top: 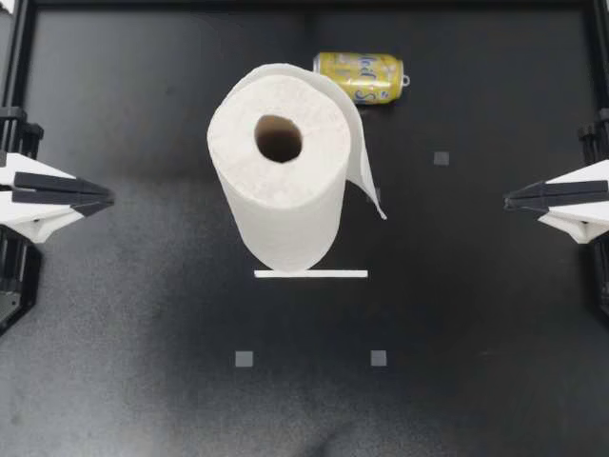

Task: Pick up a piece of paper towel and place it on the spilled liquid.

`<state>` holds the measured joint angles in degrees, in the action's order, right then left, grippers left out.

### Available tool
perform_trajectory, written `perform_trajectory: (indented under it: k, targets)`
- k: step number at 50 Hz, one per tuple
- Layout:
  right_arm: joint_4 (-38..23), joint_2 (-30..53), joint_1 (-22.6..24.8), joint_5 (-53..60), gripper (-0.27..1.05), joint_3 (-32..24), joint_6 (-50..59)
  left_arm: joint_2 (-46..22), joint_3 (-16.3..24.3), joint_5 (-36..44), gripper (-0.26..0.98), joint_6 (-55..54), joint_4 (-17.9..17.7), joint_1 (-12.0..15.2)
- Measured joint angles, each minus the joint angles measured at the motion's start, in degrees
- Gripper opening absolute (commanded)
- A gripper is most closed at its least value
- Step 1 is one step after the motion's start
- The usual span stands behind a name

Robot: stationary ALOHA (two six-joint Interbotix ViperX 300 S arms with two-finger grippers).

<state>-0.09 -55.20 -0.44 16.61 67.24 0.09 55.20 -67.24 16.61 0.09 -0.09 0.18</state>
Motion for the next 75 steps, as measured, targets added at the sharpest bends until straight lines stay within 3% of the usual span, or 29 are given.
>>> perform_trajectory:
  k: [7,20,29,40,45,49,58,63,68,75]
  targets:
    - [0.00,0.53,0.00,-0.62,0.05,-0.09,0.53,-1.05,0.26,0.00,0.14,-0.26,-0.09,0.44]
    - [-0.09,5.19,0.00,-9.93,0.04,-5.45,0.35,-5.98,4.04,0.09,0.13,-0.09,-0.18,0.62]
    - [-2.81,10.20,0.00,-23.64,0.04,-13.36,-0.53,-12.57,8.35,-0.18,0.13,-0.09,-0.79,1.14]
    - [-11.43,16.79,0.09,-50.19,0.04,-26.19,0.26,-20.48,15.29,-5.19,0.13,0.00,-1.41,4.22]
    - [-17.93,20.30,2.29,-59.77,0.04,-30.76,2.37,-23.73,18.28,-7.73,0.13,0.18,-1.41,6.06]
    - [-26.98,23.20,7.21,-66.97,0.04,-33.93,7.56,-25.93,19.95,-9.23,0.13,0.26,-1.41,7.12]
    - [-54.58,29.88,22.94,-85.69,0.04,-36.83,31.46,-29.36,22.24,-11.34,0.13,0.53,-1.14,9.05]
    - [-66.18,33.13,30.50,-93.16,0.04,-36.74,46.14,-29.36,22.50,-12.04,0.13,1.05,-1.05,9.58]
    - [-72.33,36.65,35.07,-94.92,0.04,-35.68,59.50,-29.36,22.68,-13.71,0.13,1.23,-0.97,9.76]
    - [-78.31,42.36,35.95,-95.19,0.04,-33.22,78.40,-29.09,22.94,-15.82,0.13,1.32,-0.97,9.84]
